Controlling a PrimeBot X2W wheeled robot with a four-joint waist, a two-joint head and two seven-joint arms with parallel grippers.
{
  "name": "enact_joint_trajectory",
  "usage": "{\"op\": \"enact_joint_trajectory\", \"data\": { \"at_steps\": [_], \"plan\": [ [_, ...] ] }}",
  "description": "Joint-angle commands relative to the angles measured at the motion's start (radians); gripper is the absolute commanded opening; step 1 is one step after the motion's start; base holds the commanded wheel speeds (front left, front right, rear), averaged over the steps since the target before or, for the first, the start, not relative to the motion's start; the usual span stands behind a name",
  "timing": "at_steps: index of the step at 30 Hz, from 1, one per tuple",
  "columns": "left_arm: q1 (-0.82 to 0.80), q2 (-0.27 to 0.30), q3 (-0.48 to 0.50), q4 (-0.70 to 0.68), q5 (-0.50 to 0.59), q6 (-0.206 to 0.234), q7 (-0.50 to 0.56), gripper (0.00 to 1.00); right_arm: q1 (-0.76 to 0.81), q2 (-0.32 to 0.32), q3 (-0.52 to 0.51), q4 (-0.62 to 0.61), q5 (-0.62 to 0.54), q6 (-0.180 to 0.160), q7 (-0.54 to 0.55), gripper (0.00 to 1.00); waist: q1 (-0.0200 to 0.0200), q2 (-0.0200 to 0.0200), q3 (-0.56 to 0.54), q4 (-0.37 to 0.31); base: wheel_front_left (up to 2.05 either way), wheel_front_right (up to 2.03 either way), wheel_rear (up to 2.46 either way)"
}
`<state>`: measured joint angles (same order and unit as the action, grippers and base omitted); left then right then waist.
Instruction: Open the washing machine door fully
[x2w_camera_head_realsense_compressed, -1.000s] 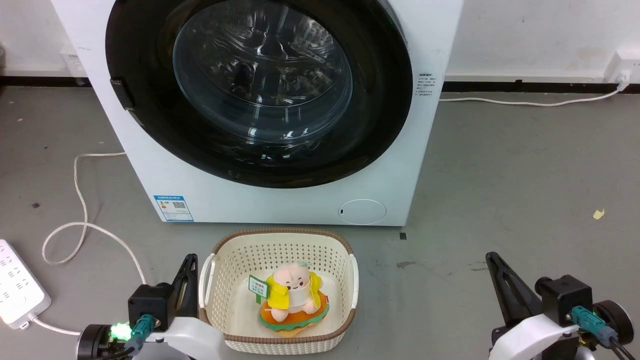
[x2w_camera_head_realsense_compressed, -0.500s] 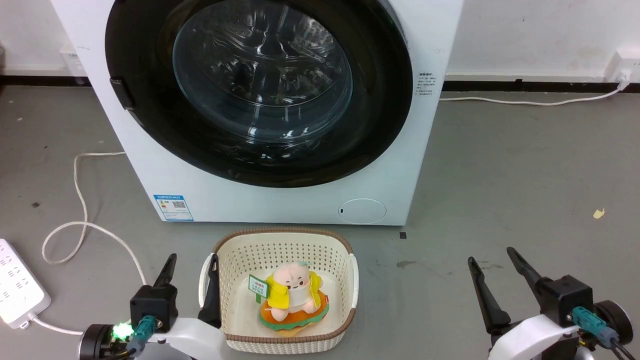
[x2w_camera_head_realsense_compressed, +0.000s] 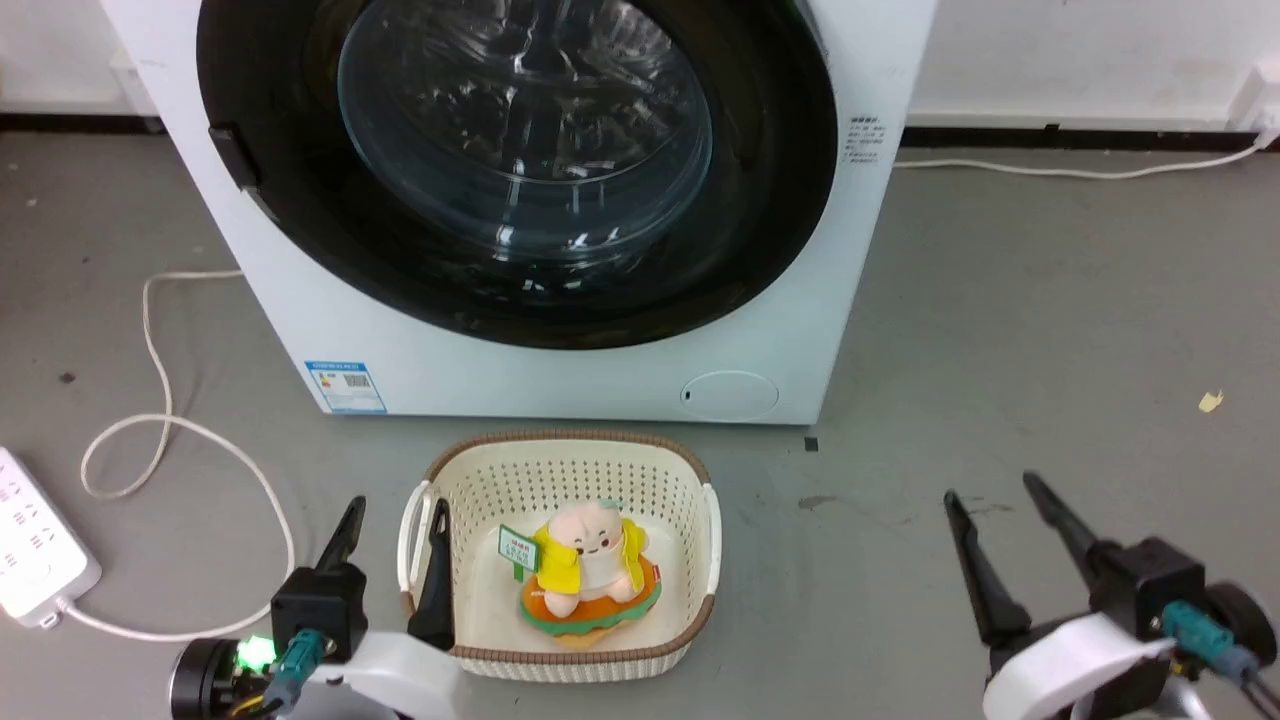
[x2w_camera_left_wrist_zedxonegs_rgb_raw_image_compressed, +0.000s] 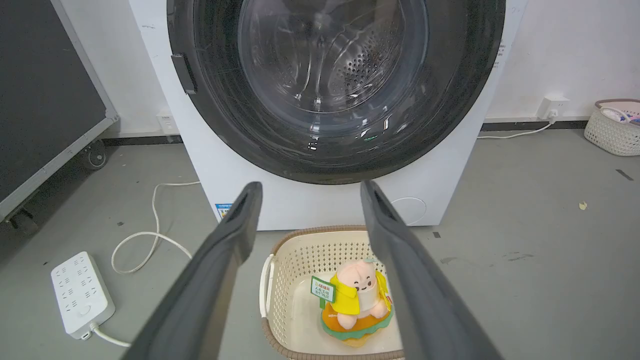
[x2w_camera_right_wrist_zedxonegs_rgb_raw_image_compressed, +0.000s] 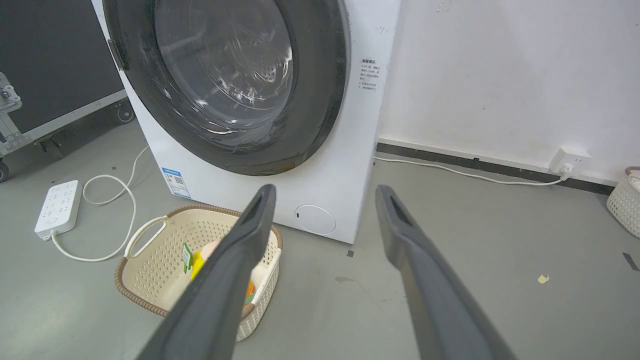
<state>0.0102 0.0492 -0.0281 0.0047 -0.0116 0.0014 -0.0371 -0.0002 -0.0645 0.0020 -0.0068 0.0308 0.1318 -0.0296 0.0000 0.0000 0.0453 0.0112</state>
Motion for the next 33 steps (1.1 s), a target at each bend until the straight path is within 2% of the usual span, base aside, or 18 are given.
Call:
{"op": "enact_joint_trajectory", "data": {
  "at_steps": [1,12,14,22,33],
  "plan": [
    [-0.024,0.0,-0.008,-0.001,-0.002,0.008,-0.01,1.0,-0.032,-0.012,-0.001,-0.012,0.013,0.0,-0.008,1.0,0.0,0.0,0.013,0.005,0.0,0.0,0.0],
    [-0.078,0.0,-0.046,-0.019,-0.015,0.028,-0.037,1.0,-0.176,-0.081,0.001,-0.037,0.079,0.0,0.028,1.0,0.0,0.0,0.101,0.038,0.0,0.0,0.0],
    [-0.086,0.0,-0.052,-0.021,-0.017,0.031,-0.042,1.0,-0.203,-0.089,0.003,-0.035,0.092,0.0,0.036,0.0,0.0,0.0,0.113,0.044,0.0,0.0,0.0],
    [-0.114,0.0,-0.068,-0.031,-0.024,0.043,-0.058,1.0,-0.324,-0.096,0.005,-0.015,0.177,0.0,0.06,0.0,0.0,0.0,0.163,0.067,0.0,0.0,0.0],
    [-0.143,0.0,-0.093,-0.04,-0.033,0.057,-0.079,1.0,-0.5,-0.06,-0.079,0.083,0.33,-0.001,0.127,0.0,0.0,0.0,0.222,0.096,0.0,0.0,0.0]
  ]
}}
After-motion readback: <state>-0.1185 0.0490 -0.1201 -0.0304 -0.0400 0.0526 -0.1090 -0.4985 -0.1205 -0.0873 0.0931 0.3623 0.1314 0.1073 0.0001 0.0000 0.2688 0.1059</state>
